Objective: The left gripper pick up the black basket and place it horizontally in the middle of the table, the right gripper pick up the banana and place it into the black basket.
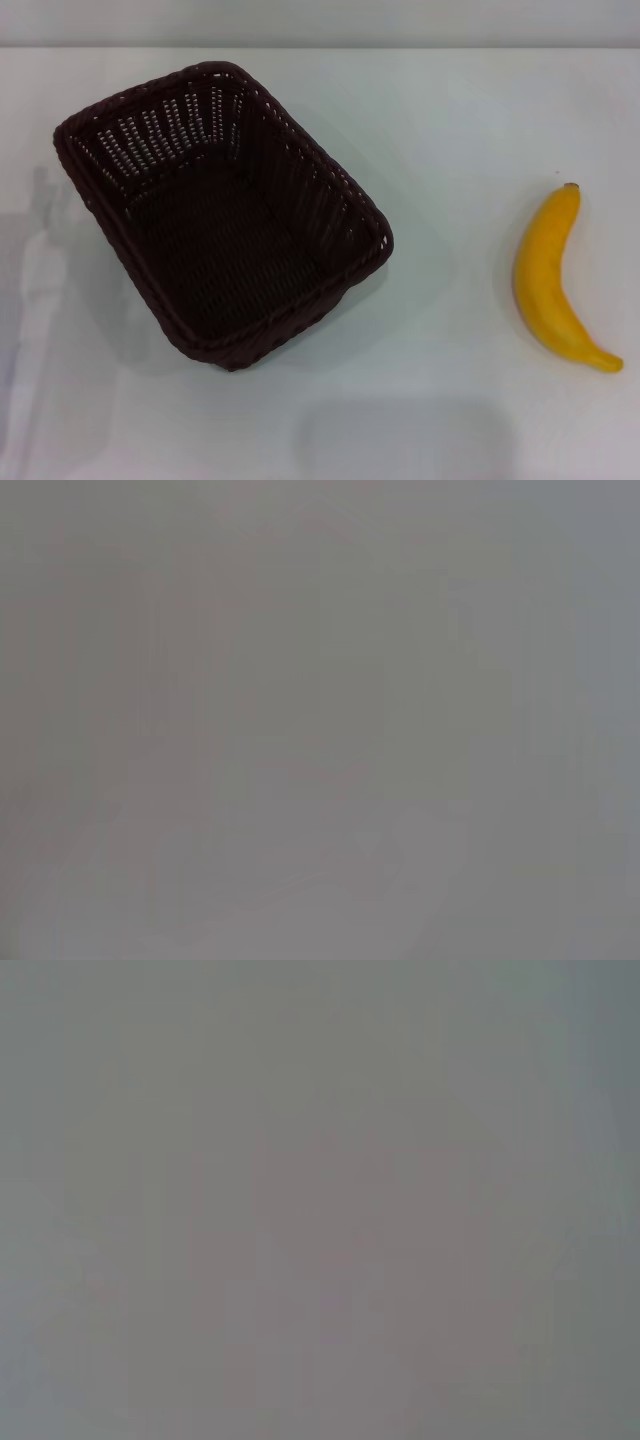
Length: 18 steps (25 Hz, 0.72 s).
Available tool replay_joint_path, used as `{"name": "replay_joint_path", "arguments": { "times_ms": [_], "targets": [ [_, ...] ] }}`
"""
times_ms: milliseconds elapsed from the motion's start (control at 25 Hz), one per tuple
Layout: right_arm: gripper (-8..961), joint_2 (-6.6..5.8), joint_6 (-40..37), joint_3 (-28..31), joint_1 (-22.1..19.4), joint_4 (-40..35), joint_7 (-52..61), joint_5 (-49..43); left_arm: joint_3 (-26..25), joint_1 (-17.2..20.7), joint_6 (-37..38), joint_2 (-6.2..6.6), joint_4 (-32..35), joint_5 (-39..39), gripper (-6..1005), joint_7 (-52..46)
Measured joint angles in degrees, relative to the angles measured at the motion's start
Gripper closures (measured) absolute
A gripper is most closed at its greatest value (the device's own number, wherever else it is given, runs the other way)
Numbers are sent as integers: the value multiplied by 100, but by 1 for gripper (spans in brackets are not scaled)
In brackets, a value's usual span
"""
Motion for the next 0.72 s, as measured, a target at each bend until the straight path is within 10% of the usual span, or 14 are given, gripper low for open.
{"name": "replay_joint_path", "arguments": {
  "times_ms": [720],
  "targets": [
    [79,11,164,-542,-42,27,30,-35,-12,228,67,-11,-25,-100,106,17]
  ]
}}
